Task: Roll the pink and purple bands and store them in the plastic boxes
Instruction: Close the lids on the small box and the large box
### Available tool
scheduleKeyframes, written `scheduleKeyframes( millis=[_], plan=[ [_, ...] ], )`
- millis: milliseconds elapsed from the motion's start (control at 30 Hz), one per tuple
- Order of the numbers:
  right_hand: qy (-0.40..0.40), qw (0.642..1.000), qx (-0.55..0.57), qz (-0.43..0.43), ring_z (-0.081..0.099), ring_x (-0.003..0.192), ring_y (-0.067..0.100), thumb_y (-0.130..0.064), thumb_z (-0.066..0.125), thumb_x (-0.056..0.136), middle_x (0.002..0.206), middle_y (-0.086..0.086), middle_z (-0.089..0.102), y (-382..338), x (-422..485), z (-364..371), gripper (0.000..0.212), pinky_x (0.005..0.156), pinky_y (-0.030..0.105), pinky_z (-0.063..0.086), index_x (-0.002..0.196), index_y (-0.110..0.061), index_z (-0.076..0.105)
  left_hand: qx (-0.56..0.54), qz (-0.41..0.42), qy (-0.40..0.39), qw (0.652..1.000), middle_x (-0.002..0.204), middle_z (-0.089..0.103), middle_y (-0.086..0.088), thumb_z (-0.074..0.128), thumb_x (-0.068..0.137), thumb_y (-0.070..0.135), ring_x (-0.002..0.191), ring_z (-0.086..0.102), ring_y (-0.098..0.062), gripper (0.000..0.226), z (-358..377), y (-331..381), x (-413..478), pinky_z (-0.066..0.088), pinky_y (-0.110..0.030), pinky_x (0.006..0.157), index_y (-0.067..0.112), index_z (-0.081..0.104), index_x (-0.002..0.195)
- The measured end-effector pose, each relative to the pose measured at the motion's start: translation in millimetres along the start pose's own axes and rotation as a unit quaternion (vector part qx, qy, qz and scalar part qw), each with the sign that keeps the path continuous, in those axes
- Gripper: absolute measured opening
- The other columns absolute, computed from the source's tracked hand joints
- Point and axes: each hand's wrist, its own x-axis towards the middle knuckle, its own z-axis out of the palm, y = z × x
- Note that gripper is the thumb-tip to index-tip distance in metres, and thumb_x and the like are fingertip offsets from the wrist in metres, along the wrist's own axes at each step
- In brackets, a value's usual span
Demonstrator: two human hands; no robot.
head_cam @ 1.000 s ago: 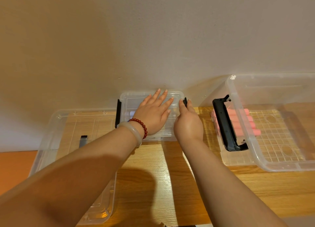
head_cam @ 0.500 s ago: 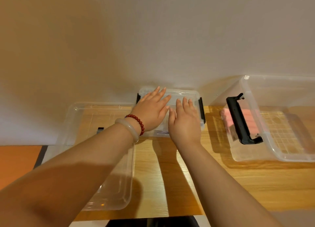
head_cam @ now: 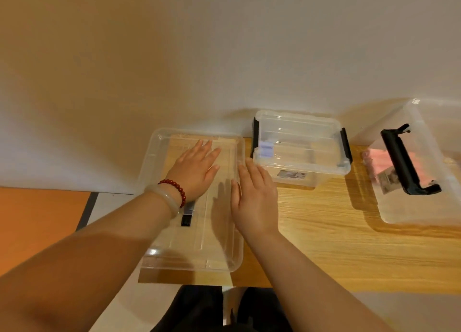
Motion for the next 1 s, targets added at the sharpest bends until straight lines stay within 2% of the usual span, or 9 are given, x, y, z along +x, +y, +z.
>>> scheduleKeyframes(
  millis=[67,133,200,267,400,533,633,800,1000],
  plan=[
    [-0.052,0.998,-0.009,0.026,0.056,0.122,0.033,-0.033,0.035,0.098,0.134,0.012,0.059,-5.2,-11.6,8.9,0.048,0.1,0.047,0.048,0.131,-0.009,0.06,0.009,-0.011,-0.018,1.0,0.163,0.0,-0.001,0.023,0.104,0.039,0.149,-0.007,-0.018,0.053,11.3,-15.9,-8.6,0.001,-0.038,0.119,0.026,0.01,0.154],
    [-0.16,0.984,-0.044,0.064,0.037,0.138,0.032,-0.033,0.031,0.103,0.155,0.013,0.035,-4.9,-18.7,16.3,0.05,0.111,0.044,0.033,0.15,-0.016,0.036,0.028,-0.018,-0.035,0.999,0.163,-0.001,-0.001,0.022,0.104,0.04,0.149,-0.008,-0.02,0.054,23.6,-28.7,-15.7,0.001,-0.038,0.119,0.026,0.009,0.154],
    [-0.252,0.96,-0.054,0.109,0.016,0.148,0.03,-0.026,0.029,0.105,0.164,0.013,0.007,-0.5,-23.6,23.7,0.056,0.118,0.039,0.018,0.157,-0.021,0.009,0.035,-0.031,-0.064,0.997,0.163,-0.006,-0.001,0.022,0.104,0.042,0.149,-0.011,-0.02,0.055,35.3,-37.6,-22.5,0.0,-0.038,0.119,0.027,0.005,0.155],
    [-0.28,0.948,-0.044,0.144,0.01,0.149,0.03,-0.017,0.032,0.104,0.164,0.013,-0.001,0.4,-27.6,29.5,0.061,0.119,0.038,0.016,0.157,-0.022,0.001,0.032,-0.044,-0.092,0.994,0.162,-0.014,-0.001,0.022,0.104,0.044,0.148,-0.015,-0.02,0.057,46.3,-42.5,-30.0,-0.001,-0.038,0.12,0.028,0.001,0.154],
    [-0.269,0.943,0.018,0.195,0.01,0.149,0.026,-0.012,0.033,0.104,0.163,0.008,0.008,-2.9,-32.8,41.0,0.059,0.121,0.038,0.019,0.157,-0.021,0.01,0.036,-0.042,-0.089,0.994,0.16,-0.022,-0.002,0.023,0.104,0.044,0.147,-0.018,-0.022,0.059,58.3,-47.3,-39.7,-0.005,-0.037,0.119,0.028,-0.003,0.154],
    [-0.222,0.942,0.066,0.244,0.014,0.148,0.021,-0.007,0.036,0.103,0.163,0.003,0.014,-1.0,-30.7,45.0,0.057,0.117,0.029,0.019,0.156,-0.017,0.018,0.023,-0.041,-0.082,0.996,0.16,-0.021,-0.002,0.025,0.104,0.044,0.147,-0.017,-0.021,0.059,56.4,-48.5,-40.1,-0.005,-0.038,0.118,0.028,-0.001,0.154],
    [-0.211,0.952,0.077,0.207,0.022,0.147,0.013,-0.017,0.03,0.107,0.162,-0.007,0.02,0.0,-27.9,45.5,0.047,0.111,0.02,0.016,0.154,-0.022,0.029,0.026,-0.036,-0.07,0.997,0.16,-0.02,-0.003,0.025,0.103,0.044,0.148,-0.016,-0.022,0.059,55.5,-48.7,-38.8,-0.005,-0.038,0.118,0.028,-0.001,0.154],
    [-0.213,0.949,0.097,0.213,0.019,0.147,0.012,0.002,0.031,0.101,0.163,-0.006,0.017,1.6,-22.3,37.5,0.055,0.11,0.014,0.01,0.152,-0.019,0.033,0.043,0.009,-0.061,0.997,0.16,-0.02,-0.003,0.026,0.103,0.046,0.148,-0.016,-0.022,0.058,49.1,-50.4,-38.6,-0.004,-0.039,0.118,0.031,0.003,0.154],
    [-0.202,0.962,0.093,0.156,0.026,0.146,0.014,0.005,0.039,0.098,0.161,-0.003,0.024,-1.3,-20.9,22.5,0.055,0.11,0.013,0.013,0.149,-0.014,0.039,0.056,0.02,-0.048,0.997,0.16,-0.02,-0.001,0.024,0.102,0.047,0.148,-0.016,-0.021,0.059,37.8,-49.6,-34.9,-0.005,-0.038,0.118,0.032,-0.002,0.153]
  ],
)
